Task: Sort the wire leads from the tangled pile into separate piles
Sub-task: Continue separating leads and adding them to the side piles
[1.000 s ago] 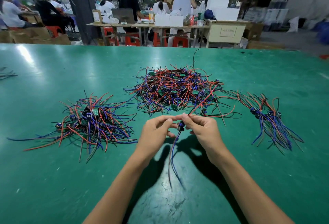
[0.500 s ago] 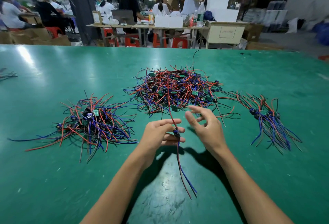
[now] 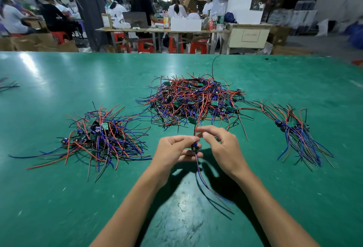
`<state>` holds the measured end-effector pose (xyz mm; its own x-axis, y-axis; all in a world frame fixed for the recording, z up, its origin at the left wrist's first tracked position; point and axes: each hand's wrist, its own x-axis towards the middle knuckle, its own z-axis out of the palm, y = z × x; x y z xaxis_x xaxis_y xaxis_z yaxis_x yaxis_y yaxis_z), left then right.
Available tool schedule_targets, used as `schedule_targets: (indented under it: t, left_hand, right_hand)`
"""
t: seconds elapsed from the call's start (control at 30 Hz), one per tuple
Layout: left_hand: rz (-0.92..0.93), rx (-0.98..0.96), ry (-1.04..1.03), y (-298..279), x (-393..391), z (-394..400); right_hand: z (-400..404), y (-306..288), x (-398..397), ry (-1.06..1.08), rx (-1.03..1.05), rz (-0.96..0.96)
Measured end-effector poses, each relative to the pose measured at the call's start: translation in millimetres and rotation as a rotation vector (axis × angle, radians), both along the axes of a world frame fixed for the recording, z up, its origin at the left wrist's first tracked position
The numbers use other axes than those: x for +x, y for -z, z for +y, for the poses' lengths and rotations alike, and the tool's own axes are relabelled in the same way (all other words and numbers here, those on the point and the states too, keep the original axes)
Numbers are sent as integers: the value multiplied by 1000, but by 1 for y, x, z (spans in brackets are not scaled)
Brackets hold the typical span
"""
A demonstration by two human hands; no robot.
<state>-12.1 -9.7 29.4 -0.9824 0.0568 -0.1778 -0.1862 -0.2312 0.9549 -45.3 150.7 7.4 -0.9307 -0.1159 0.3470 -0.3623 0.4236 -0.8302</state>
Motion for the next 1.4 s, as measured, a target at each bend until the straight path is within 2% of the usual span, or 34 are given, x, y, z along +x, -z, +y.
schedule_targets:
  t: [0.07, 0.33, 0.5, 0.57, 0.73, 0.87, 1.1, 1.3, 1.33, 1.4]
  left_hand:
    - [8, -16, -8, -1, 1, 0]
    - [96, -128, 55, -4, 6, 1]
    - [104, -80, 74, -6, 6, -1]
    - [97, -72, 64, -6, 6, -1]
    - [156, -110, 13, -2, 5, 1]
    - [220, -225, 22, 5, 3, 1]
    - [191, -296, 244, 9, 2, 0]
    - [173, -327, 441, 2, 5, -1]
    - [162, -319, 467, 1, 6, -1]
    - [144, -308, 499, 1, 6, -4]
  right_hand:
    - [-6, -6, 7, -85, -157, -78]
    - [-13, -8, 10, -204, -331, -232]
    - [-14, -12, 14, -256, -464, -349]
    - [-13, -12, 13, -252, -447, -379]
    - [-21, -10, 15, -229, -423, -318]
    - [-29, 4, 15, -59, -292, -233]
    - [-20, 1, 6, 129, -254, -201]
    - [-15, 0, -3, 240, -307, -219]
    - [-13, 0, -2, 269, -231, -164]
    - [-7, 2, 0, 349, 93, 19]
